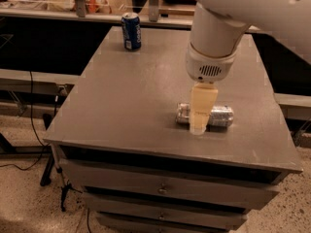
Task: Place redbull can upright
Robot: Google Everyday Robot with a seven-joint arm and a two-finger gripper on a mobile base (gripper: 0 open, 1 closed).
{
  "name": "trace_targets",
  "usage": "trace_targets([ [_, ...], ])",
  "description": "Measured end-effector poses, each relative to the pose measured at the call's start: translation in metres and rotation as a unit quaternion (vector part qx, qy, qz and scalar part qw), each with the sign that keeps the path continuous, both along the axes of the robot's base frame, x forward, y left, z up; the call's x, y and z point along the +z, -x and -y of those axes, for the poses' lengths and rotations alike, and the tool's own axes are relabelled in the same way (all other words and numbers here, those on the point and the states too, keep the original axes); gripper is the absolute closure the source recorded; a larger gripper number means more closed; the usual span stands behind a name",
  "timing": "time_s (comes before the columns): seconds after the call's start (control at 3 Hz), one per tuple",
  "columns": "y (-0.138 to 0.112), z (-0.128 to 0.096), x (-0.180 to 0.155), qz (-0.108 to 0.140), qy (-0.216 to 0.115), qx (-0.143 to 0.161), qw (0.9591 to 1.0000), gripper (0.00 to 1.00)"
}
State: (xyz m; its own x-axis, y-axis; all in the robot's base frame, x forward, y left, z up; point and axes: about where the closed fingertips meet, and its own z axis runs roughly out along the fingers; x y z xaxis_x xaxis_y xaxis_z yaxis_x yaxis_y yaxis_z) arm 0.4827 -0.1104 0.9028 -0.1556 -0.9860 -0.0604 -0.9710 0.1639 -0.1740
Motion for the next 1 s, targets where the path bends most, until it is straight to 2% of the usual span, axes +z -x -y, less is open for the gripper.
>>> trace_targets([
  [0.33,-0.015,-0.006,-0.02,-0.016,0.009,-0.032,0.9993,0.0],
  [0.67,-0.023,-0.008,-0.036,-0.032,0.003,-0.057,0.9978,0.0],
  [1.0,-0.024,-0.005,-0.046,-0.038,-0.009,-0.064,0.9972,0.0],
])
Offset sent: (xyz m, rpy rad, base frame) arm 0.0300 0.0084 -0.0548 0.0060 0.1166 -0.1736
